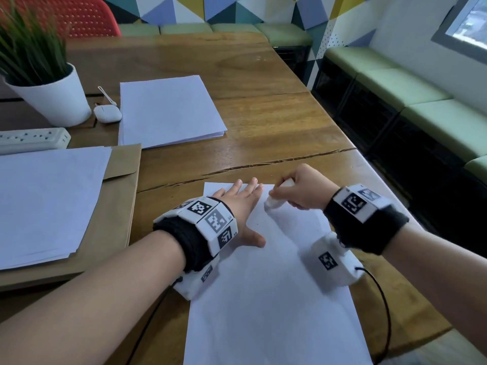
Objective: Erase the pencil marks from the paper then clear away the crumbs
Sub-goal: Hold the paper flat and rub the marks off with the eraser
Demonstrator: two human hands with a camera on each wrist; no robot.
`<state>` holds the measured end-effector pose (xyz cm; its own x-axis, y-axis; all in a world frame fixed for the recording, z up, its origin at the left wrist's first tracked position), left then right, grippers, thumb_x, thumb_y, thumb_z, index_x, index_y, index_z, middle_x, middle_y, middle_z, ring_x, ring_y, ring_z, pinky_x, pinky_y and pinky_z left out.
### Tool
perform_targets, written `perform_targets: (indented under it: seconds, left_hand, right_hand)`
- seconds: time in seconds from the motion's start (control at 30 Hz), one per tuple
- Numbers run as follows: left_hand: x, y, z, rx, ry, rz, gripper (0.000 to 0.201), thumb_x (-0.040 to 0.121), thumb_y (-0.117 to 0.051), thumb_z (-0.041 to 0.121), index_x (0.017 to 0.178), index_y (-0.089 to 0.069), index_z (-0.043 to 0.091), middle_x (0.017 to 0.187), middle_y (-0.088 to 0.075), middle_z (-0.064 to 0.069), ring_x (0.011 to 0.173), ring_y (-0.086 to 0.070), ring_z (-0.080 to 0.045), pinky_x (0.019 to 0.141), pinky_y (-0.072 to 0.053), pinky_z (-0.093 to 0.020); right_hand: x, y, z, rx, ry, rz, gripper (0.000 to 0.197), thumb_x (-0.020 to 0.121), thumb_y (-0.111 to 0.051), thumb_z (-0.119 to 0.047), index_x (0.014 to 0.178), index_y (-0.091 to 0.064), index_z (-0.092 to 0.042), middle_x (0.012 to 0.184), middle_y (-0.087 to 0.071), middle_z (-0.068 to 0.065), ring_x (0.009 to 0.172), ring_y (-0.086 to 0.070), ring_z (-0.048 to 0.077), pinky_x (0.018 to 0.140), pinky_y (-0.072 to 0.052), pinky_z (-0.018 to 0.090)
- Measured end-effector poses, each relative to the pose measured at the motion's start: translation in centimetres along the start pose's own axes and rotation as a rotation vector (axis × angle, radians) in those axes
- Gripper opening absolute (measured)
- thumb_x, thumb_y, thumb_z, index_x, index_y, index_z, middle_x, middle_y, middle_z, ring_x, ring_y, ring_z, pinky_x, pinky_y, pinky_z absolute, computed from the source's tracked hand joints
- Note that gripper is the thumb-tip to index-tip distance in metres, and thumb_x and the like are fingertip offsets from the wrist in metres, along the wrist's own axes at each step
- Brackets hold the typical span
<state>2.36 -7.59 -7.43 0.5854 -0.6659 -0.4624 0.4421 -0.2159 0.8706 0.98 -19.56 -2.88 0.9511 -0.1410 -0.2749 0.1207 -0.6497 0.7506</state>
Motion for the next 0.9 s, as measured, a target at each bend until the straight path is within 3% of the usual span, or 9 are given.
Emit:
perform_targets:
  seconds: [0.17,0.27,0.33,0.4,0.47,0.57,0.63,0.73,0.9]
  left_hand:
    - [0.1,0.0,0.0,0.005,-0.006,-0.037,0.117,0.074,-0.062,0.063,0.148,0.017,0.019,0.156,0.023,0.003,0.145,0.014,-0.023,0.117,-0.003,-0.043]
    - [0.1,0.0,0.0,0.008,0.001,-0.008,0.115,0.074,-0.063,0.061,0.148,0.016,0.021,0.156,0.022,0.005,0.146,0.013,-0.022,0.117,-0.005,-0.043]
    - [0.0,0.0,0.0,-0.003,-0.002,-0.004,0.114,0.074,-0.063,0.061,0.148,0.016,0.022,0.156,0.021,0.005,0.146,0.013,-0.022,0.117,-0.005,-0.042]
    - [0.1,0.0,-0.1,0.000,0.004,-0.018,0.115,0.074,-0.063,0.062,0.148,0.016,0.022,0.156,0.022,0.005,0.145,0.014,-0.021,0.117,-0.004,-0.042]
    - [0.1,-0.1,0.0,0.010,-0.002,-0.042,0.117,0.073,-0.062,0.063,0.148,0.017,0.020,0.156,0.023,0.004,0.145,0.014,-0.023,0.117,-0.004,-0.043]
    - [0.0,-0.1,0.0,0.009,-0.004,-0.048,0.117,0.074,-0.062,0.063,0.148,0.018,0.020,0.155,0.024,0.004,0.145,0.014,-0.023,0.117,-0.003,-0.043]
    - [0.1,-0.1,-0.1,-0.005,0.006,-0.027,0.115,0.075,-0.063,0.060,0.148,0.017,0.021,0.156,0.023,0.005,0.145,0.014,-0.021,0.117,-0.003,-0.042]
    - [0.0,-0.1,0.0,-0.005,0.008,-0.023,0.115,0.074,-0.063,0.061,0.148,0.017,0.022,0.156,0.023,0.005,0.145,0.014,-0.021,0.117,-0.004,-0.042]
    - [0.0,0.0,0.0,0.021,-0.010,-0.063,0.117,0.074,-0.060,0.064,0.147,0.019,0.019,0.155,0.024,0.003,0.145,0.015,-0.024,0.117,-0.003,-0.043]
  right_hand:
    - [-3.0,-1.0,-0.7,-0.286,0.021,-0.333,0.023,0.071,-0.073,-0.039,0.085,-0.072,-0.022,0.051,-0.056,-0.002,0.035,-0.045,0.005,0.049,-0.042,0.016]
    - [-1.2,-0.2,-1.9,-0.318,0.066,-0.174,0.028,0.072,-0.072,-0.040,0.087,-0.070,-0.017,0.063,-0.060,0.002,0.053,-0.057,0.014,0.059,-0.049,0.027]
    - [-0.9,-0.3,-2.5,-0.327,0.132,-0.059,0.028,0.077,-0.066,-0.036,0.079,-0.069,-0.008,0.065,-0.056,0.005,0.066,-0.054,0.022,0.060,-0.047,0.031]
    - [-2.0,-0.8,-2.1,-0.440,0.192,-0.108,0.030,0.084,-0.059,-0.032,0.063,-0.059,-0.010,0.058,-0.046,0.005,0.067,-0.044,0.024,0.058,-0.038,0.029]
    - [-3.6,-1.0,-1.5,-0.570,0.210,-0.250,0.030,0.087,-0.055,-0.025,0.058,-0.049,-0.021,0.056,-0.043,-0.001,0.068,-0.041,0.021,0.054,-0.032,0.024]
    - [-3.4,-0.6,-1.9,-0.615,0.241,-0.311,0.015,0.088,-0.053,-0.021,0.087,-0.068,-0.023,0.073,-0.057,-0.003,0.076,-0.047,0.015,0.060,-0.040,0.019]
    - [-2.3,-0.6,-2.8,-0.580,0.274,-0.214,0.019,0.089,-0.054,-0.023,0.101,-0.069,-0.022,0.081,-0.058,-0.001,0.082,-0.049,0.016,0.072,-0.045,0.027]
    - [-2.3,-0.6,-2.2,-0.483,0.301,-0.065,0.016,0.090,-0.054,-0.023,0.098,-0.067,-0.018,0.073,-0.052,0.000,0.077,-0.046,0.020,0.072,-0.042,0.032]
    - [-4.6,-1.4,-0.8,-0.515,0.341,-0.272,0.018,0.090,-0.057,-0.026,0.106,-0.065,-0.025,0.073,-0.056,-0.008,0.076,-0.043,0.012,0.072,-0.038,0.024]
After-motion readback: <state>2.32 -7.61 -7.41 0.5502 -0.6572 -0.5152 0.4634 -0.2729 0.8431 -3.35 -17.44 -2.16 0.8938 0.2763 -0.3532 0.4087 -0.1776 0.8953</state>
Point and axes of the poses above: each hand's wrist, its own x-axis towards the middle knuckle, its own y-axis out of the back of the hand, z = x × y, the point moved 7 cm from there along x, towards the middle knuckle
